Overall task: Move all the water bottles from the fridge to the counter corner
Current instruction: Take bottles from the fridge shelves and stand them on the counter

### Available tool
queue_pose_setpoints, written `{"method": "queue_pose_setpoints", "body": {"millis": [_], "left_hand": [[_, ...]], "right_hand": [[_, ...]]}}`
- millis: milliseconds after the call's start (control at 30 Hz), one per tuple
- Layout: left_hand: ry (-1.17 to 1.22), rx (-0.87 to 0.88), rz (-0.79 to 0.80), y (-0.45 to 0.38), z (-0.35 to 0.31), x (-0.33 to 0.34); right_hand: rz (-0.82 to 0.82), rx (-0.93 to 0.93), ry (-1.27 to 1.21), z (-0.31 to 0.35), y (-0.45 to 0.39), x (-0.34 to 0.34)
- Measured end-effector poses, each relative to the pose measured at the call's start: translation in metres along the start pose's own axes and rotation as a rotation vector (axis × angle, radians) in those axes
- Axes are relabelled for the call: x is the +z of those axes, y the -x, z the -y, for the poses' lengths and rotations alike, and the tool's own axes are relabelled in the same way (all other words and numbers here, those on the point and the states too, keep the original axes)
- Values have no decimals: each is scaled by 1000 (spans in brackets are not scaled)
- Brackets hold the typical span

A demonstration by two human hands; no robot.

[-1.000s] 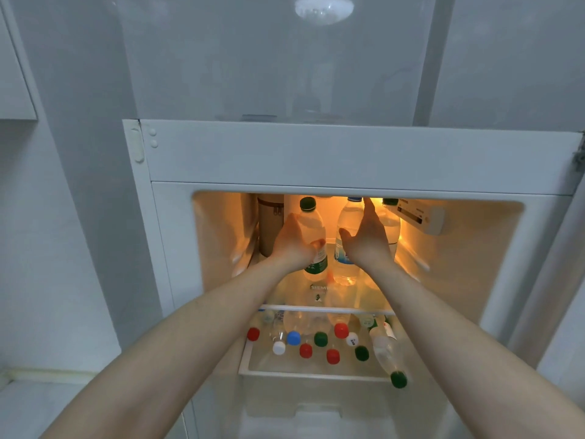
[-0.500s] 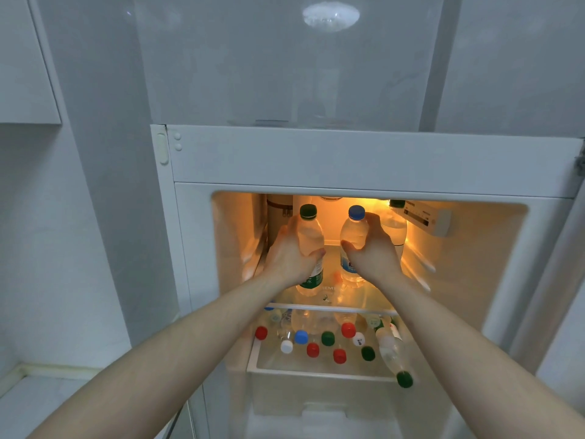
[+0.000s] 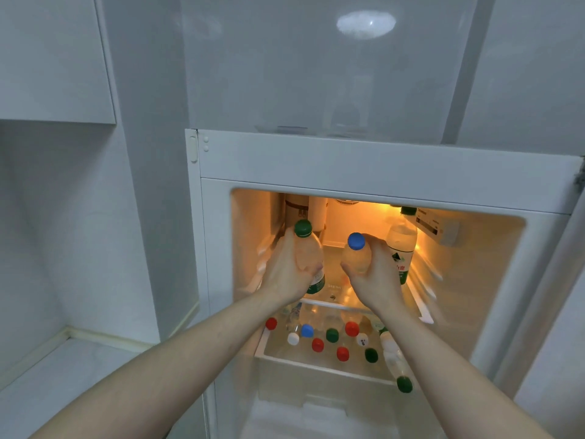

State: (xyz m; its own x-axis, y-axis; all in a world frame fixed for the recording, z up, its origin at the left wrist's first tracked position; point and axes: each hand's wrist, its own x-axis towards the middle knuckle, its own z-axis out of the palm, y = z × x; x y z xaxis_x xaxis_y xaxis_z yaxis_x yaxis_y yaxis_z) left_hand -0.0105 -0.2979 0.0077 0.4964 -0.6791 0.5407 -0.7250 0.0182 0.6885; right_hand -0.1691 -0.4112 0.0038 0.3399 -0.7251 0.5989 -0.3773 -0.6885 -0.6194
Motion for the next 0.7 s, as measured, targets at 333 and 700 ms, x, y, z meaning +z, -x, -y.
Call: {"method": "queue_pose_setpoints", "body": {"millis": [333,700], "left_hand": [[-27,-22,-173,90,-48,-73],[-223,-335,-261,285,-77,-182]], "right_hand": [[-45,-26,-388,40,50,-25],[491,-149,-642,138,173,-25]]}}
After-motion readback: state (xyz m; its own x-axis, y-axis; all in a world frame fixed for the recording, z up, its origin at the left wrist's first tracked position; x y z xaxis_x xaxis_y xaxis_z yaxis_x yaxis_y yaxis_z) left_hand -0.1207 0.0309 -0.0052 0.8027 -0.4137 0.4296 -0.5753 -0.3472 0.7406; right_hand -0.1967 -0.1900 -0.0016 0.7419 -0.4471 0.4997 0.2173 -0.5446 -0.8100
